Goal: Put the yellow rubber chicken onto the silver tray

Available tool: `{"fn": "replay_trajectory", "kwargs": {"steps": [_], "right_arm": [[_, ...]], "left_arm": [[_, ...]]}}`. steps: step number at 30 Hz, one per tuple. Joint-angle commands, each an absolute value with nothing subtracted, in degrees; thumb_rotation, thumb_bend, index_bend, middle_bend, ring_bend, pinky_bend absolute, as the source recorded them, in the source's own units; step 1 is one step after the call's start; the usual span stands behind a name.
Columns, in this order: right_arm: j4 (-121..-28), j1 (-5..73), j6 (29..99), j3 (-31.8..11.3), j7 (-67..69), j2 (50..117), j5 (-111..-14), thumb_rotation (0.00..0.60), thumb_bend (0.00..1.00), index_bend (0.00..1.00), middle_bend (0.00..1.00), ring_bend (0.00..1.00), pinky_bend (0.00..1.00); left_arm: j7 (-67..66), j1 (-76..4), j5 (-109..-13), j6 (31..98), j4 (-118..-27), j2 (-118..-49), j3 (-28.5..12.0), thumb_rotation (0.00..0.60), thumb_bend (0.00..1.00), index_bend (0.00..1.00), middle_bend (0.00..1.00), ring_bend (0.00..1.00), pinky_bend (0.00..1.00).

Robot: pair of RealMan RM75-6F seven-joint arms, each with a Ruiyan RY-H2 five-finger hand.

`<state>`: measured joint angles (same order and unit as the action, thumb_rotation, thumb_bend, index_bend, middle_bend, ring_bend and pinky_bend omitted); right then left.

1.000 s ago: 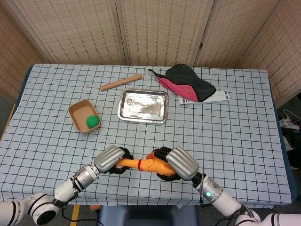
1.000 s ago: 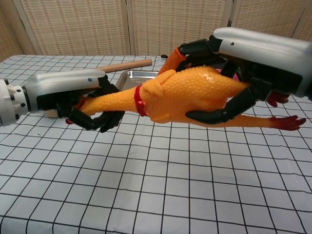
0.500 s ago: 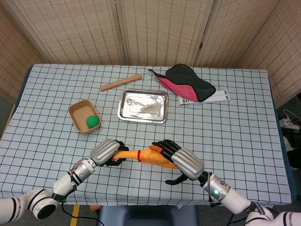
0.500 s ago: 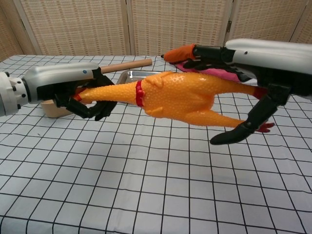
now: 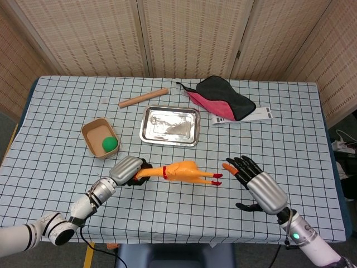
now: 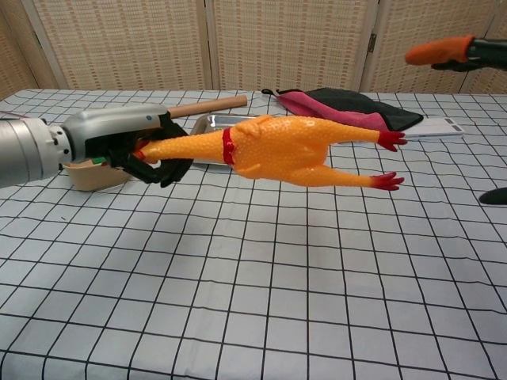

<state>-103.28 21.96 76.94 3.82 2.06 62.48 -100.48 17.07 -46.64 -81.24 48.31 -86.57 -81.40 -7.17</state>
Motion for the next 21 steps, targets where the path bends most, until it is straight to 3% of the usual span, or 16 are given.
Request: {"fn": "replay_trajectory", "kwargs": {"steps": [1, 10, 21], "right_arm": [[-95.2, 14.6, 84.9, 6.8, 1.1, 65.4, -101.4, 0.6, 0.06, 0.0, 0.0, 0.0, 0.0], [-87.4, 11.3, 86.0, 6.3, 2.5, 68.2, -98.4, 0.6, 0.06, 0.0, 0.0, 0.0, 0.0], [-84.7, 10.7, 82.9, 5.3, 4.2, 69.3, -95.2, 0.6, 0.06, 0.0, 0.0, 0.0, 0.0]], "left_arm": [[18.2, -50.1, -78.8, 45.3, -78.3, -87.0, -9.9, 0.6, 0.85, 0.77, 0.67, 0.45, 0.43], [28.5, -57.5, -78.4, 38.5, -56.3, -97.5, -13.2, 0.6, 0.85, 0.77, 0.67, 0.45, 0.43], [45.3, -66.6, -82.1, 29.0, -27.3, -109.7, -11.4, 0.6, 0.85, 0.77, 0.67, 0.45, 0.41]]}}
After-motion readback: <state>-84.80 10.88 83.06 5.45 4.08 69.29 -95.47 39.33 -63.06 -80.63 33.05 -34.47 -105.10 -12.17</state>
